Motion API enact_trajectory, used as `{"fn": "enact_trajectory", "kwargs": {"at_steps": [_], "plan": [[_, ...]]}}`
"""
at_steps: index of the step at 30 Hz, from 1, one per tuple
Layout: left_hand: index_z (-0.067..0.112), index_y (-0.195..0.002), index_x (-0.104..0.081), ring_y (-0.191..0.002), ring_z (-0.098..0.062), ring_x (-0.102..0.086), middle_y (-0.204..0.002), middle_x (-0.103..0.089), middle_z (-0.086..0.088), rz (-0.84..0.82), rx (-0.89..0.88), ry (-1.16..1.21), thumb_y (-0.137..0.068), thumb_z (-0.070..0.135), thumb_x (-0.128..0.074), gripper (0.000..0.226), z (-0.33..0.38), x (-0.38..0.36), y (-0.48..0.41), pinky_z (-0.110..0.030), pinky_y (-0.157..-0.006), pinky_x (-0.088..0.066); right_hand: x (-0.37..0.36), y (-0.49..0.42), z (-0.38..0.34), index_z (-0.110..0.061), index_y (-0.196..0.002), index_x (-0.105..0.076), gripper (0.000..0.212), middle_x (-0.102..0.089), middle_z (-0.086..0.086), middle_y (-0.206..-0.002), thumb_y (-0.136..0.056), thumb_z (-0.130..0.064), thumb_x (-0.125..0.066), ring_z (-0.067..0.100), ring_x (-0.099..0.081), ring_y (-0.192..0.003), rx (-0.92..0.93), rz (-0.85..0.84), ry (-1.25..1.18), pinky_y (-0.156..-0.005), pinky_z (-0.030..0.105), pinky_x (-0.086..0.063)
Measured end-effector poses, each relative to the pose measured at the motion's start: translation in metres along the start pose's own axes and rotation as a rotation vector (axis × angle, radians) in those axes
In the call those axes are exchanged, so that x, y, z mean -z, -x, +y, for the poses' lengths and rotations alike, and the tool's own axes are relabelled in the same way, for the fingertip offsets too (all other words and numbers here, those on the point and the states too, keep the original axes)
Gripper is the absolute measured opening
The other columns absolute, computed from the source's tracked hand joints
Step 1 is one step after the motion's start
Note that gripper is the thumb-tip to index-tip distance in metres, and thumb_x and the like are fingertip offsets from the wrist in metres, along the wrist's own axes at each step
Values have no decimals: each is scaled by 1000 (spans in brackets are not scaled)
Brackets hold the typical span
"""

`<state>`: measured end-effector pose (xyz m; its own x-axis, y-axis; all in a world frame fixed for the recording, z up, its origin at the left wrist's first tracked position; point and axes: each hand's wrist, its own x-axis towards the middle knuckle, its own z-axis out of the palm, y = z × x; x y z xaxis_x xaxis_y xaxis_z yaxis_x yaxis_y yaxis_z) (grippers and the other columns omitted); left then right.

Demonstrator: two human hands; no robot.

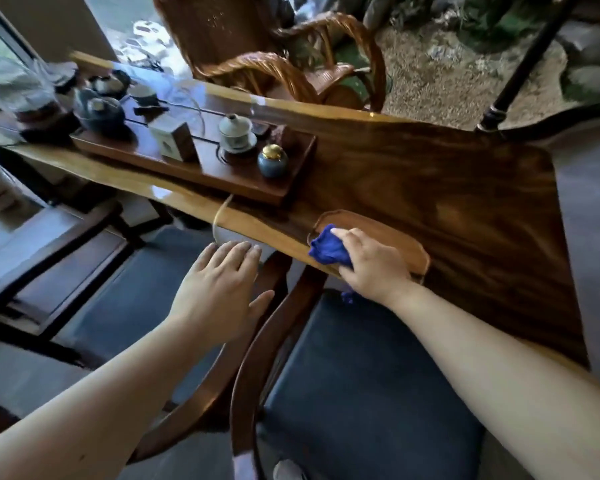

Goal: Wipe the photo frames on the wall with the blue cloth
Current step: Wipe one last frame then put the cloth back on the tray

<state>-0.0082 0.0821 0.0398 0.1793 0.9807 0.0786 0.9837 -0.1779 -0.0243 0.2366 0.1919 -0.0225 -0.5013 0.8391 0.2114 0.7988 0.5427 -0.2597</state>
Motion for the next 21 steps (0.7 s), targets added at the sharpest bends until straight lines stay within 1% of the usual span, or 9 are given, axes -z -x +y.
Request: {"fn": "enact_trajectory", "kwargs": {"at_steps": [4, 8, 10, 13, 15, 17, 18, 20, 21], "plan": [[6, -133, -52, -127, -29, -50, -133, -58, -11, -33, 8, -3, -83, 58, -45, 72, 11, -30, -14, -47, -111, -34, -34, -9, 62, -19, -135, -43, 62, -57, 9, -123, -76, -23, -62, 35, -57, -104, -99, -58, 69, -74, 44, -52], [5, -135, -49, -130, -31, -46, -137, -55, -12, -49, 43, 10, -85, 55, -51, 70, 4, -53, -23, -51, -111, -34, -66, -25, 91, -15, -138, -40, 58, -54, 13, -124, -82, -18, -58, 37, -54, -101, -73, -91, 223, -77, 46, -46], [6, -137, -47, -132, -31, -44, -139, -53, -13, -69, 54, 10, -86, 54, -53, 70, 0, -63, -29, -52, -112, -33, -82, -30, 97, -17, -141, -34, 58, -49, 11, -132, -87, -20, -53, 34, -50, -108, -81, -139, 284, -82, 46, -42], [6, -138, -45, -133, -31, -43, -140, -52, -14, -84, 60, 15, -87, 55, -52, 71, 0, -71, -34, -52, -112, -31, -103, -28, 101, -21, -147, -17, 61, -34, 7, -148, -94, -37, -42, 28, -34, -130, -154, -247, 290, -100, 50, -31], [6, -138, -45, -133, -31, -43, -140, -52, -14, -79, 57, 15, -86, 54, -52, 71, -1, -72, -34, -52, -113, -31, -107, -27, 99, -22, -148, -7, 69, -21, 7, -156, -92, -55, -31, 26, -20, -140, -201, -321, 257, -109, 55, -16], [7, -139, -44, -133, -31, -42, -141, -51, -13, -99, 57, 10, -86, 55, -52, 72, -2, -72, -31, -51, -113, -30, -103, -29, 99, -24, -148, 4, 78, -8, 8, -159, -88, -68, -21, 28, -7, -144, -202, -415, 270, -111, 59, -4], [7, -140, -42, -134, -31, -41, -141, -50, -13, -109, 59, 2, -87, 56, -50, 72, -4, -70, -29, -52, -113, -29, -96, -30, 97, -25, -148, 8, 82, -2, 10, -159, -86, -72, -18, 29, -3, -145, -202, -459, 279, -110, 60, -1], [8, -142, -40, -136, -31, -39, -143, -49, -13, -97, 67, -8, -87, 58, -45, 75, -11, -62, -25, -52, -114, -28, -80, -34, 90, -27, -147, 11, 85, 3, 13, -159, -84, -75, -19, 32, 1, -145, -186, -471, 287, -110, 60, 0], [7, -142, -40, -136, -31, -39, -143, -49, -13, -74, 77, -9, -86, 60, -41, 77, -18, -57, -21, -53, -114, -28, -73, -36, 82, -27, -148, 10, 85, 2, 13, -159, -84, -75, -21, 32, 1, -145, -155, -436, 284, -110, 60, -2]]}}
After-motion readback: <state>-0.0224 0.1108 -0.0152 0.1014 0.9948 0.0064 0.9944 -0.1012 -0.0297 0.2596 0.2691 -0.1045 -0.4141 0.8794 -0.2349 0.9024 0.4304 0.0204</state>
